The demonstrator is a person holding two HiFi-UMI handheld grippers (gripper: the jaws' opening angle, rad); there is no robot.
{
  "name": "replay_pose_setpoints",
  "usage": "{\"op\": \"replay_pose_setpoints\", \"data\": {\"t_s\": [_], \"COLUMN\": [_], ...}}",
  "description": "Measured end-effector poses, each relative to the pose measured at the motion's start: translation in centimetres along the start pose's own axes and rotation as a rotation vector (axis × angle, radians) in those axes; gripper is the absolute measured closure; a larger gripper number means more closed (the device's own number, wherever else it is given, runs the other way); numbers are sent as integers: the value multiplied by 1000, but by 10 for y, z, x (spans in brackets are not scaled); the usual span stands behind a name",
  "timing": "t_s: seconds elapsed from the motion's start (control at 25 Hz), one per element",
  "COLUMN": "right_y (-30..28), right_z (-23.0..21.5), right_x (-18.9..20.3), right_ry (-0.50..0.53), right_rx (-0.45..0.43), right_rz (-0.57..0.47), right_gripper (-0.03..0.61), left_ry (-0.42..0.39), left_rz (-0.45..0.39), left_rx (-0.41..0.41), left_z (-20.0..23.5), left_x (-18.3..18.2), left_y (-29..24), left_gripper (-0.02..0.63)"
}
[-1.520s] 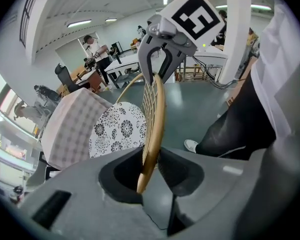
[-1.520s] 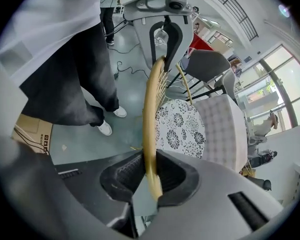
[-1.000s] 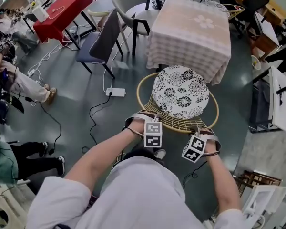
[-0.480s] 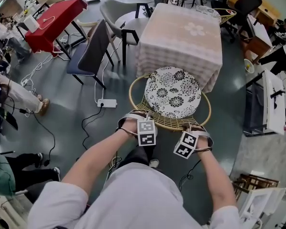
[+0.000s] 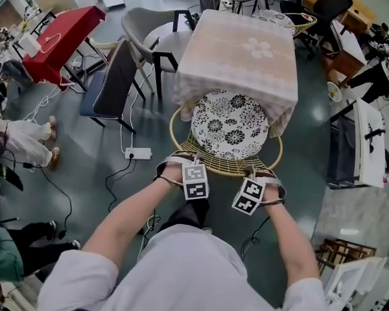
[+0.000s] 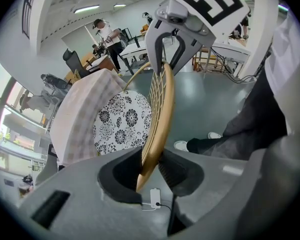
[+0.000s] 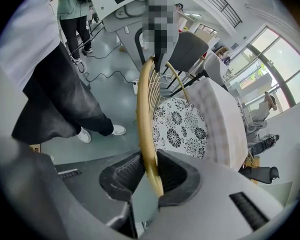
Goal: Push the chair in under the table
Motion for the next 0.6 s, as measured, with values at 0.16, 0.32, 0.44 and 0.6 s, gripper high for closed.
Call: {"op": "replay_pose_setpoints", "data": {"t_s": [0.16,0.32,0.44,0.6], "right_y": [-10,-23,-29,-35], "right_z": [-28,-55,-72,-90], "right_x": [-1,-4,-5,-5], "right_ry": [-15,-35,-42,-55], "right_rx": [3,13,15,8], "right_rz": [6,10,11,15], "right_gripper": [522,520,519,517], "left_ry": [0,1,-3,-17], "left_rz": [-7,-4,-5,-14], "left_rx": [4,1,3,21], "left_z": [29,58,76,94], "left_x": [0,0,0,-1], "left_y": [-9,-20,-25,-31], "left_gripper": [514,514,514,514]}}
Point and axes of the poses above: the fingertips, and each gripper's own axes: y backward along the fingers, z to its left, x out of its underside, the point moved 6 cm from there along y, backward along the fingers
